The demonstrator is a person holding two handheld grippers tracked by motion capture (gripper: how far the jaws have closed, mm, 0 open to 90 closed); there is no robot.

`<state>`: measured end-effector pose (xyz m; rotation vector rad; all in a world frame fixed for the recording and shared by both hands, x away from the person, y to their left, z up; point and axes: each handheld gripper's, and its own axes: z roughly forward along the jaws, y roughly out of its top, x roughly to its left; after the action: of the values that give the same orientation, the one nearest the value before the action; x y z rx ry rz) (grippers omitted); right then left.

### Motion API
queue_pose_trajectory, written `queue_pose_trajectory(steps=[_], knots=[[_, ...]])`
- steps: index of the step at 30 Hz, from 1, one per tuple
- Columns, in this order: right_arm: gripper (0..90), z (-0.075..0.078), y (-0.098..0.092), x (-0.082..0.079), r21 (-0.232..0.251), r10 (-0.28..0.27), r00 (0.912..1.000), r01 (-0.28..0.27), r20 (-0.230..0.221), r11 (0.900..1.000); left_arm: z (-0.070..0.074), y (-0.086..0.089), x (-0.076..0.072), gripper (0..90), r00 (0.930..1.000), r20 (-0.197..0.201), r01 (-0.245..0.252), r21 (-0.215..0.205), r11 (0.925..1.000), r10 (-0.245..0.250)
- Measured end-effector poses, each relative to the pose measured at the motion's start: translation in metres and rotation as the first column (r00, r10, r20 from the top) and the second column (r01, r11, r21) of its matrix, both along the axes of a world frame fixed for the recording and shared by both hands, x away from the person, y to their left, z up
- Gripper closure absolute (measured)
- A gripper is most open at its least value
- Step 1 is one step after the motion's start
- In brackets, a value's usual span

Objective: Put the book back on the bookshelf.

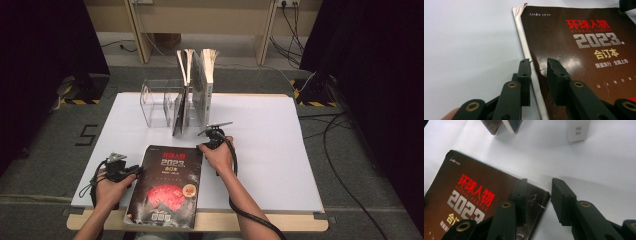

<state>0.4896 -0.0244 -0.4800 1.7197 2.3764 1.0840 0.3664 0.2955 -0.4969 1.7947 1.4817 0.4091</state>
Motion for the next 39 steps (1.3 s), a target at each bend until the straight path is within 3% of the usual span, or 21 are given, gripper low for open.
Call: queue_pose_trajectory(steps=[13, 23, 25, 31, 35, 39], knots=[[67.6, -0.003, -0.004, -0.007, 0.074, -0.021, 0.9988, 0.024, -0.043, 0.997, 0.001, -0.004, -0.001, 76.0, 0.9997, 0.01, -0.021, 0.03, 0.9993, 0.02], [68.4, -0.002, -0.006, -0.015, 0.127, -0.013, 0.9896, 0.031, -0.143, 0.991, 0.002, -0.005, -0.001, 76.2, 0.9997, 0.006, -0.023, 0.041, 0.9989, 0.023], [68.3, -0.003, -0.005, -0.016, 0.115, -0.002, 0.9928, 0.015, -0.119, 0.993, 0.002, -0.006, -0.001, 76.2, 0.9997, 0.006, -0.022, 0.043, 0.9988, 0.022], [69.1, -0.001, -0.005, -0.018, 0.126, 0.02, 0.9843, 0.003, -0.175, 0.992, 0.002, -0.006, -0.001, 76.2, 0.9998, 0.008, -0.02, 0.047, 0.9987, 0.02], [69.7, -0.002, -0.005, -0.019, 0.122, 0.041, 0.9838, -0.02, -0.174, 0.992, 0.002, -0.006, -0.001, 76.2, 0.9998, 0.008, -0.021, 0.046, 0.9987, 0.021], [71.5, -0.001, -0.005, -0.019, 0.125, 0.048, 0.9772, -0.023, -0.207, 0.992, 0.002, -0.006, -0.001, 76.2, 0.9998, 0.009, -0.02, 0.048, 0.9986, 0.02]])
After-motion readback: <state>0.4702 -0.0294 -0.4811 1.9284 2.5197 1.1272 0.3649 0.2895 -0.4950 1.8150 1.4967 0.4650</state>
